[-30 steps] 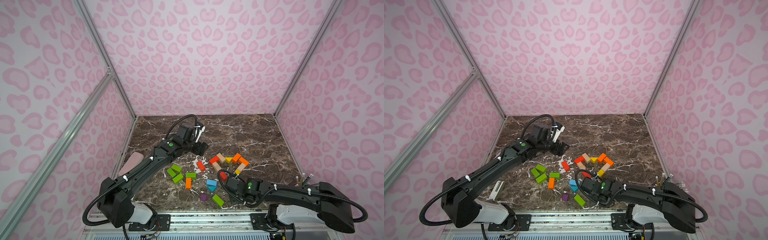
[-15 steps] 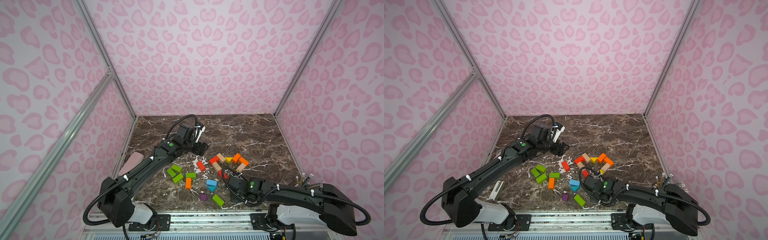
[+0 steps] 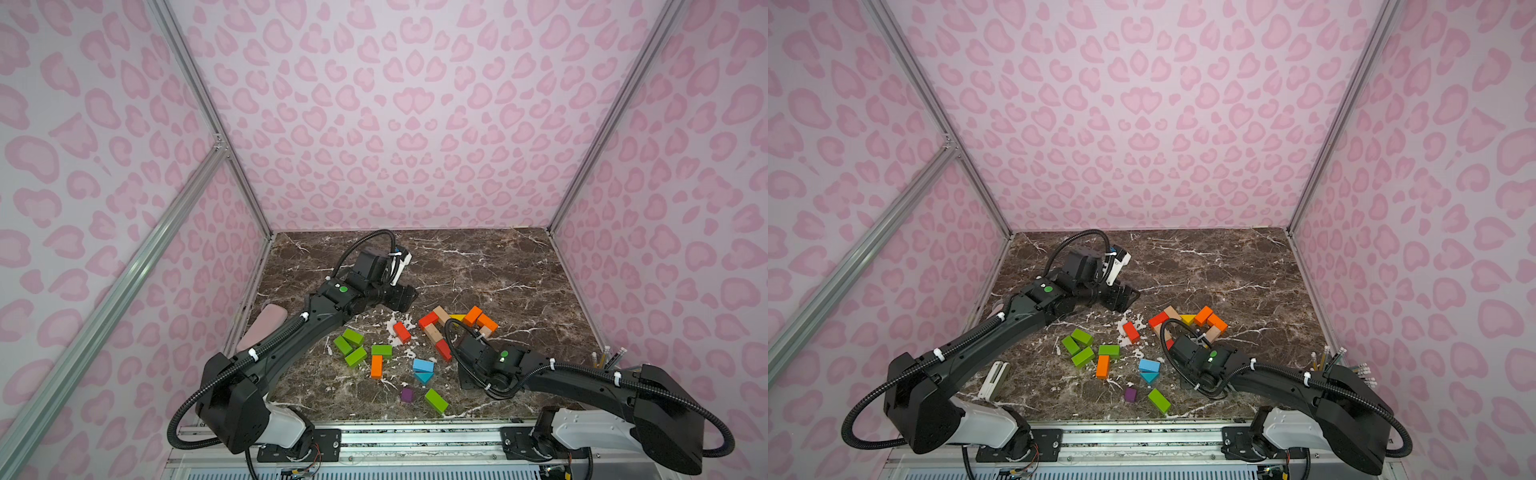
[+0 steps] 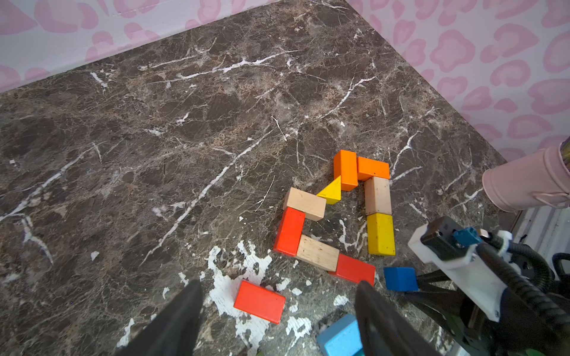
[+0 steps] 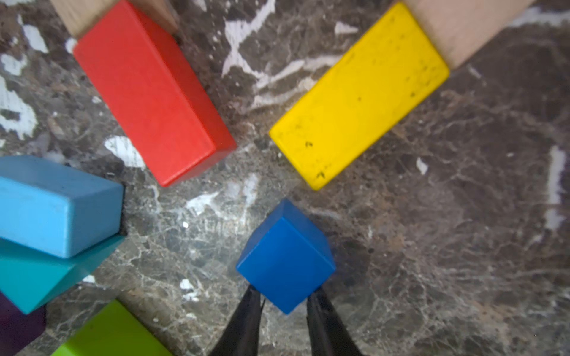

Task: Assemble a heart with building blocks
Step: Assemble the building block at the center of the board.

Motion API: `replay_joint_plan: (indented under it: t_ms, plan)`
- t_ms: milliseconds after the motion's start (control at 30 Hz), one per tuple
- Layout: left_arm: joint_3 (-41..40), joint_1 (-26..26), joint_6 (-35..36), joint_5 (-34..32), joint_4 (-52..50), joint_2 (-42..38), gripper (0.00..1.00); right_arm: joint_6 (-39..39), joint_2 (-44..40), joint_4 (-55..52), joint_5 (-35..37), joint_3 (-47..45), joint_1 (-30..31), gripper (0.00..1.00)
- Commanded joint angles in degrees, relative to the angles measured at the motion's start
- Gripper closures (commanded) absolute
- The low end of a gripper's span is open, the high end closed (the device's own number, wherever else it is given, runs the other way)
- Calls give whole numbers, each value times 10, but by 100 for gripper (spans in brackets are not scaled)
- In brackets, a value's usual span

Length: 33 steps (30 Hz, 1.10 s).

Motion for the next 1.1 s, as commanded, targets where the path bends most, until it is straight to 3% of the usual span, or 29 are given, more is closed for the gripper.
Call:
replay_joint_plan:
  t_ms: [0, 767, 1067]
  plan:
    - [0, 0, -4, 4, 29, 3, 20, -34, 8, 23, -3, 8, -8, 69]
    - [-2, 0, -11, 7, 33, 8, 20, -34, 25, 20, 10, 40, -29, 68]
    - [-51, 0, -87, 51, 125, 37, 24, -103, -7, 31, -7, 52, -33, 67]
